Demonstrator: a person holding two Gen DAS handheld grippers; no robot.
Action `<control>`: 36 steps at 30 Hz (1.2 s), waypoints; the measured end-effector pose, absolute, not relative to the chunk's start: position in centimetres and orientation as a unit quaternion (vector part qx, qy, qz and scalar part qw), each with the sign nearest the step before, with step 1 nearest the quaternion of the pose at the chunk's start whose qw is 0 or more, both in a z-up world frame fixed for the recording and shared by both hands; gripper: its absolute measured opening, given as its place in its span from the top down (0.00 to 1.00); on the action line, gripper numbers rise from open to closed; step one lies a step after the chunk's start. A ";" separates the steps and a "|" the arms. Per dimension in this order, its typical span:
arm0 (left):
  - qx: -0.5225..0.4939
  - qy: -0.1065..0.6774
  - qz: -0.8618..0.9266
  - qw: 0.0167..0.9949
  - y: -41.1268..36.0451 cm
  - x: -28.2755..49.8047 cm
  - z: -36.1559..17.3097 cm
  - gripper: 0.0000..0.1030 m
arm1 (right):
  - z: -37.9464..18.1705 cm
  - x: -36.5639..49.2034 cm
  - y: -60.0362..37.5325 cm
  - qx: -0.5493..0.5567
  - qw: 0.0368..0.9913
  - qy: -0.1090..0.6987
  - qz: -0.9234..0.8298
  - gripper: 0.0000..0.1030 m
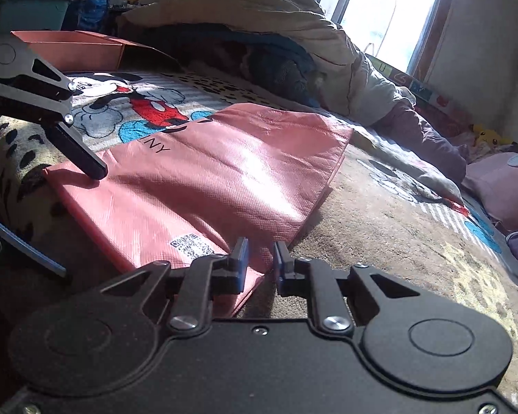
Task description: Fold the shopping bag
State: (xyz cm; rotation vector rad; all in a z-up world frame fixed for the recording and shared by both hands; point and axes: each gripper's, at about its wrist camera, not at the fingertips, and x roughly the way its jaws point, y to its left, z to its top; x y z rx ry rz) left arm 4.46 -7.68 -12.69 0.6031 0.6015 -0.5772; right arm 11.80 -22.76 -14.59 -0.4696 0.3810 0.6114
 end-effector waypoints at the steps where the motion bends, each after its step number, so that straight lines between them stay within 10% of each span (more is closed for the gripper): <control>1: 0.307 0.279 -0.277 0.867 -7.7 4.1 -12.6 0.53 | -14.6 11.8 -22.8 -0.225 0.909 0.184 0.298 0.86; 10: 0.488 0.218 -0.279 0.798 -9.3 2.1 -13.3 0.79 | -14.6 12.5 -23.5 -0.180 0.913 0.200 0.308 0.86; 29: 0.544 0.218 -0.289 0.757 -9.1 4.2 -13.5 0.89 | -11.4 9.7 -25.2 -0.185 0.917 0.122 0.332 0.85; 36: 0.546 0.226 -0.326 0.738 -7.4 5.1 -12.4 0.90 | -14.6 3.0 -20.8 -0.448 0.819 0.005 0.360 0.74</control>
